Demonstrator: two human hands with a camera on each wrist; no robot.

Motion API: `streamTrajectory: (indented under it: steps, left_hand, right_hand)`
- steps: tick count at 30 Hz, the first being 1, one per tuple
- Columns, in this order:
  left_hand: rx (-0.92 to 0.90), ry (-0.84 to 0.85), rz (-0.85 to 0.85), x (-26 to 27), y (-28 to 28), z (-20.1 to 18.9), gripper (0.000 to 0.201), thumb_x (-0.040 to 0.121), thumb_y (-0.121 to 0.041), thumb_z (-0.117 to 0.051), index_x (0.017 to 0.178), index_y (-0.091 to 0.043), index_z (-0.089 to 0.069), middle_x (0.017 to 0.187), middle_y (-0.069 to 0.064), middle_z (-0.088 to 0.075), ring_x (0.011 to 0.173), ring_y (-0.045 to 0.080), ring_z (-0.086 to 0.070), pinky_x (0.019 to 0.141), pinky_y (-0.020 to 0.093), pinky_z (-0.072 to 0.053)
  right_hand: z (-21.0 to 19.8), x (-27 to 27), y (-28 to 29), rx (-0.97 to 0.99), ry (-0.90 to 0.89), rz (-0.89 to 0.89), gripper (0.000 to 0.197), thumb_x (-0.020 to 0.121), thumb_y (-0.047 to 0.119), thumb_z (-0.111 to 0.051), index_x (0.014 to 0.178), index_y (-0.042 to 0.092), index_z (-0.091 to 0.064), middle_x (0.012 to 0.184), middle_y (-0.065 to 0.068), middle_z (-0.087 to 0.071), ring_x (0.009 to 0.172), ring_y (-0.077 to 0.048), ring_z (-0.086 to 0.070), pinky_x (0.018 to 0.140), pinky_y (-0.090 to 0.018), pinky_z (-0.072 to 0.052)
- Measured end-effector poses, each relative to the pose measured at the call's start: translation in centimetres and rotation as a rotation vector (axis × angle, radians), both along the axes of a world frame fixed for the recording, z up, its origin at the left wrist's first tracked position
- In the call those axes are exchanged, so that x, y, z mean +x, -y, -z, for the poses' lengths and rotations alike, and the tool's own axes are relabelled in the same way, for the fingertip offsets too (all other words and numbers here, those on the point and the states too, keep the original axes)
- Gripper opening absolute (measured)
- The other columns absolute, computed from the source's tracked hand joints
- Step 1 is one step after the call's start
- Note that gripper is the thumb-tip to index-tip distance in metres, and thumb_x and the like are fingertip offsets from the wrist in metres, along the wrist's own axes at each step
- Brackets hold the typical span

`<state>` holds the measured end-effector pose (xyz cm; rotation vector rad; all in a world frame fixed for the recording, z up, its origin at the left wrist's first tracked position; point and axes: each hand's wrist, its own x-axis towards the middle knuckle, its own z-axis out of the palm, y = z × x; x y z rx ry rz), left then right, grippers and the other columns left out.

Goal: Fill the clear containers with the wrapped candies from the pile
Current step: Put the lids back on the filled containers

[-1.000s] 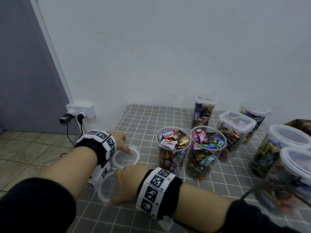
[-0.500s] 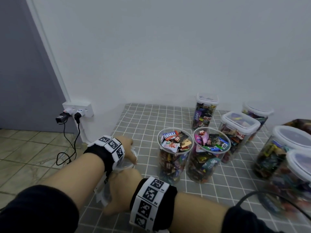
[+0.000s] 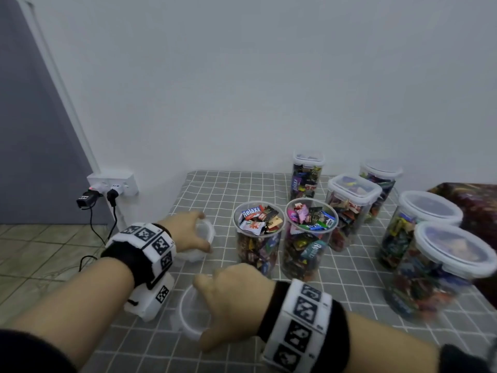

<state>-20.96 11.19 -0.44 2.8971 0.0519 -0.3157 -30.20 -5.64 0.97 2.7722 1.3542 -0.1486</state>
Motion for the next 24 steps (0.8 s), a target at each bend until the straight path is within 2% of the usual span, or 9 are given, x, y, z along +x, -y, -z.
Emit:
streamTrajectory:
  steps: [2,5,8,11,15,17,20,24]
  left_hand:
    - [-0.094,0.103,0.023,-0.5,0.0,-2.1,0.09,0.069,-0.048,-0.077,0.143,-0.021,-0.032,0.143,0.004,-0.043,0.128,0.021,-0.043,0.104,0.031,-0.034]
    - [-0.214,0.229,0.078,-1.5,0.9,-5.6,0.087,0.071,-0.043,-0.078,0.143,-0.023,-0.034,0.145,0.002,-0.041,0.129,0.018,-0.041,0.103,0.029,-0.031]
    - [-0.254,0.294,0.144,-2.5,2.4,-8.6,0.085,0.071,-0.041,-0.078,0.143,-0.026,-0.034,0.145,-0.002,-0.041,0.128,0.017,-0.041,0.102,0.028,-0.031]
    - [-0.211,0.259,0.214,-3.2,4.4,-10.3,0.087,0.072,-0.046,-0.075,0.145,-0.029,-0.03,0.148,-0.006,-0.037,0.132,0.015,-0.037,0.104,0.028,-0.029]
    - [-0.069,0.156,0.285,-2.8,7.3,-10.6,0.092,0.071,-0.053,-0.072,0.147,-0.033,-0.024,0.15,-0.006,-0.034,0.134,0.016,-0.035,0.109,0.032,-0.03]
    - [0.037,0.109,0.298,-2.3,8.4,-10.2,0.096,0.07,-0.058,-0.07,0.148,-0.036,-0.019,0.151,-0.006,-0.033,0.135,0.019,-0.035,0.109,0.039,-0.032]
    - [0.153,0.078,0.3,-1.7,9.5,-9.8,0.096,0.071,-0.06,-0.068,0.149,-0.034,-0.017,0.15,-0.002,-0.036,0.133,0.022,-0.038,0.106,0.039,-0.036]
    - [0.19,0.054,0.304,-1.6,10.3,-9.9,0.092,0.073,-0.059,-0.065,0.148,-0.032,-0.02,0.147,0.0,-0.041,0.129,0.023,-0.042,0.103,0.038,-0.039]
  right_hand:
    - [-2.2,-0.6,2.0,0.078,0.005,-0.016,0.067,0.072,0.056,-0.069,0.113,0.01,-0.043,0.102,-0.016,-0.062,0.09,-0.034,-0.059,0.069,-0.036,-0.041]
    - [-5.7,-1.2,4.9,0.162,-0.061,0.06,0.066,0.071,0.057,-0.068,0.117,0.018,-0.042,0.108,-0.008,-0.061,0.095,-0.029,-0.058,0.078,-0.034,-0.045]
    - [-8.6,-0.2,8.0,0.234,-0.04,0.176,0.065,0.069,0.058,-0.065,0.119,0.024,-0.041,0.108,0.002,-0.061,0.095,-0.022,-0.056,0.081,-0.031,-0.045]
    - [-10.1,2.2,11.0,0.225,0.059,0.341,0.066,0.07,0.058,-0.061,0.122,0.026,-0.038,0.106,0.003,-0.059,0.091,-0.019,-0.051,0.077,-0.031,-0.04]
    - [-10.1,5.2,13.1,0.132,0.08,0.478,0.069,0.076,0.052,-0.061,0.133,0.027,-0.033,0.122,-0.002,-0.055,0.091,-0.018,-0.043,0.076,-0.031,-0.036]
    - [-9.6,6.3,13.3,0.085,0.059,0.514,0.073,0.077,0.051,-0.061,0.138,0.027,-0.03,0.127,-0.004,-0.053,0.096,-0.021,-0.047,0.077,-0.032,-0.037]
    - [-8.7,7.5,13.1,0.022,0.046,0.532,0.073,0.075,0.053,-0.063,0.136,0.026,-0.033,0.129,-0.006,-0.054,0.109,-0.026,-0.052,0.087,-0.036,-0.044]
    - [-8.1,8.5,12.9,0.002,0.016,0.546,0.07,0.074,0.055,-0.062,0.133,0.026,-0.037,0.122,-0.006,-0.058,0.104,-0.025,-0.053,0.088,-0.038,-0.046]
